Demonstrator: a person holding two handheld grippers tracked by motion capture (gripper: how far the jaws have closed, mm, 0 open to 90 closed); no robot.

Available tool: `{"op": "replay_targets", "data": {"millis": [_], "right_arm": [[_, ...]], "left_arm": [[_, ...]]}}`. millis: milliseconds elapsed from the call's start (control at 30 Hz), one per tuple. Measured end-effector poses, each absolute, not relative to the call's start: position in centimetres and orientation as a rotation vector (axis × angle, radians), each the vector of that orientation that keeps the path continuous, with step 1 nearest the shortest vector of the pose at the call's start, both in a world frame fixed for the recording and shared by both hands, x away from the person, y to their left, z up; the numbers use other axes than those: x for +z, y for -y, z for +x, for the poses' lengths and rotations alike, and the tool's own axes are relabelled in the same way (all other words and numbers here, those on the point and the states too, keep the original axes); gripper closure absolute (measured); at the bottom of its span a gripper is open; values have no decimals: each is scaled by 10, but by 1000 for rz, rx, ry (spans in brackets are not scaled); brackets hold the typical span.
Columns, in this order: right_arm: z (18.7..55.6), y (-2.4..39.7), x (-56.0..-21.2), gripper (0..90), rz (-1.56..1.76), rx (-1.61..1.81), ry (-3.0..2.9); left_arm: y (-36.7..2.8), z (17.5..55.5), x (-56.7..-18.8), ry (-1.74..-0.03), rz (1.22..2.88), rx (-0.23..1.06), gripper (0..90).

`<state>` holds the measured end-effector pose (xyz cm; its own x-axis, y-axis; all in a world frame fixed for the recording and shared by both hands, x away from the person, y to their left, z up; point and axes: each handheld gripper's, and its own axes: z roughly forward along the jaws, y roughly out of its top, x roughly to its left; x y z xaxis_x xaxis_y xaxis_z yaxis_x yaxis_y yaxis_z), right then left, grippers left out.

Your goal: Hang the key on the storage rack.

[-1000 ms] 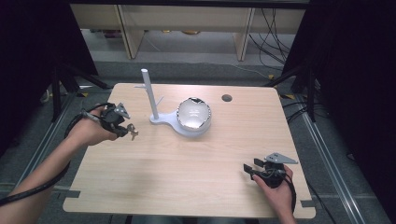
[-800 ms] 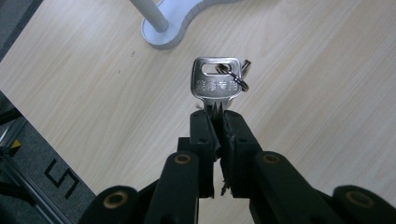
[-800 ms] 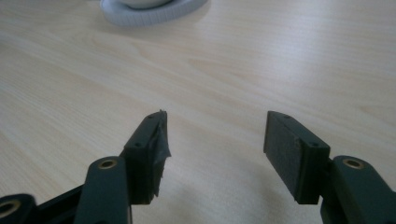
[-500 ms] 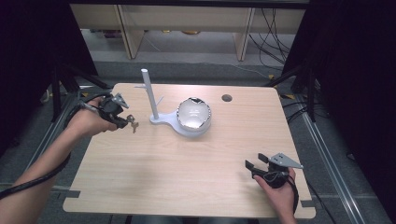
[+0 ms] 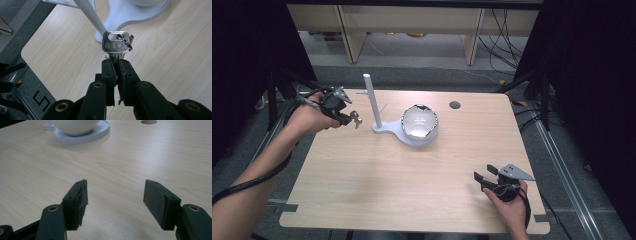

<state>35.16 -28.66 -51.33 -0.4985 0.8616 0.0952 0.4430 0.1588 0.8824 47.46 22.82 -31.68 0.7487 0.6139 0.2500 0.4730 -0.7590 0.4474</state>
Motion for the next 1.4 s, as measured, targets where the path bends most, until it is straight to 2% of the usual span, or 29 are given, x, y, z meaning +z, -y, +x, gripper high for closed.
{"op": "replay_targets", "data": {"millis": [633, 1400], "right_arm": [[350, 284, -513, 369, 1293, 1316, -2008], [351, 285, -514, 367, 1288, 1324, -2009]], "left_arm": [[-227, 505, -296, -880, 2509, 630, 830], [-232, 531, -298, -970, 2417, 662, 830]]}}
